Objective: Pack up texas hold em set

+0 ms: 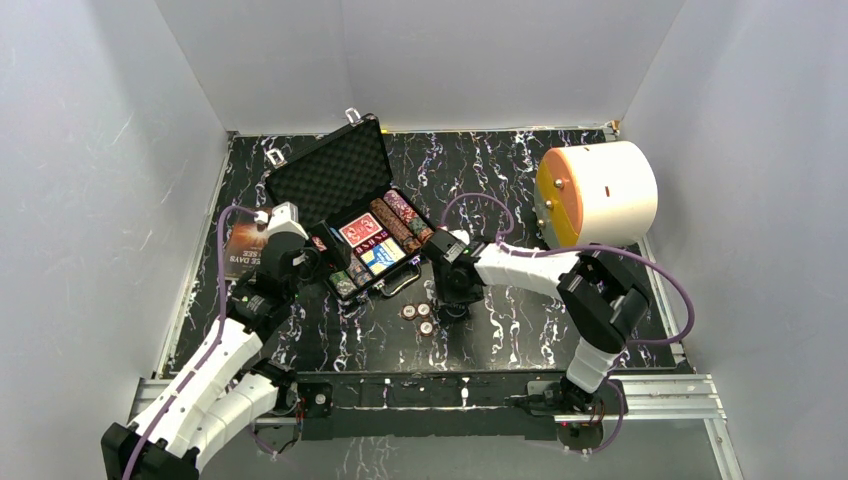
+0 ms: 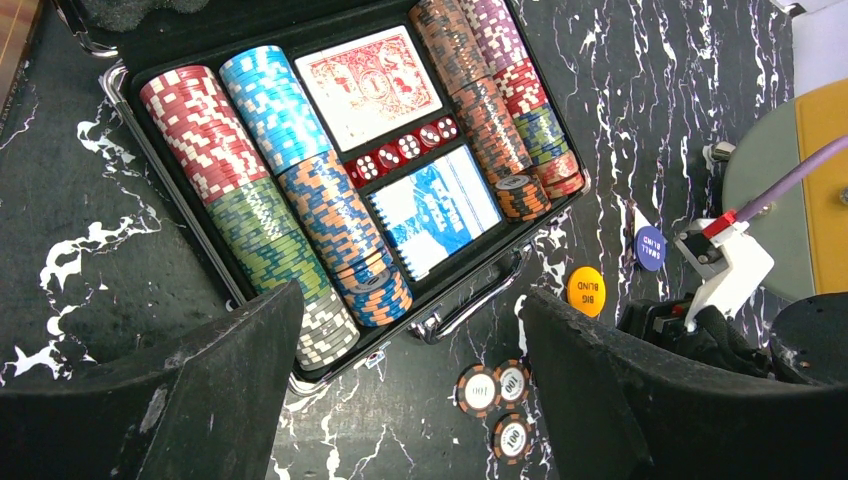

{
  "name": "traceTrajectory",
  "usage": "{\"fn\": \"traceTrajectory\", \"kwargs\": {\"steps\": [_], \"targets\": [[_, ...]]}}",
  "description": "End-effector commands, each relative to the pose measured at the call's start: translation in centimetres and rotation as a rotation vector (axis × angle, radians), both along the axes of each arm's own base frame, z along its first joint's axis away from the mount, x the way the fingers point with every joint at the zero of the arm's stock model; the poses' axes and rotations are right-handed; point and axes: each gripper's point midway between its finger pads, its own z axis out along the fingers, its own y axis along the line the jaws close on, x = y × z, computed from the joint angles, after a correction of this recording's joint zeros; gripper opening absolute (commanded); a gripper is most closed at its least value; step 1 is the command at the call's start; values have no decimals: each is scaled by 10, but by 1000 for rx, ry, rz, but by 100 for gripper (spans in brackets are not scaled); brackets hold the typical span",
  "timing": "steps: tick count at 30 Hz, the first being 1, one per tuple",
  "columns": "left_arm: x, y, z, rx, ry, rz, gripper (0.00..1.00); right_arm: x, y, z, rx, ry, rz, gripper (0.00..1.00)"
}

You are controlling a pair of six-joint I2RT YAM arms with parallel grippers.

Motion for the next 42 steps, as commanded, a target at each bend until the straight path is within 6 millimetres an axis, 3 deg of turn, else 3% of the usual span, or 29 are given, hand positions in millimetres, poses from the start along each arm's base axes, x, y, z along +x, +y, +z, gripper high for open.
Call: {"fn": "traceTrajectory", "kwargs": {"steps": [1, 5, 13, 18, 24, 31, 42], "targets": [[3, 2, 13, 2, -35, 12, 80, 7, -3, 18, 5, -51, 1, 52], [3, 11, 23, 31, -60, 44, 80, 31, 18, 51, 64, -144, 25, 52], [-4, 52, 90, 130, -210, 171, 80, 88, 93, 119, 269, -338, 108, 52], [-17, 70, 122, 139, -285, 223, 80, 121, 146, 131, 345, -405, 177, 52], [-30, 78, 125, 126, -276, 240, 81, 155, 203, 152, 450, -515, 247, 52], [-33, 73, 114, 96, -240, 230, 81, 178, 232, 134, 448, -544, 272, 52], [-32, 71, 105, 91, -214, 227, 81, 183, 245, 92, 398, -519, 328, 54]]}}
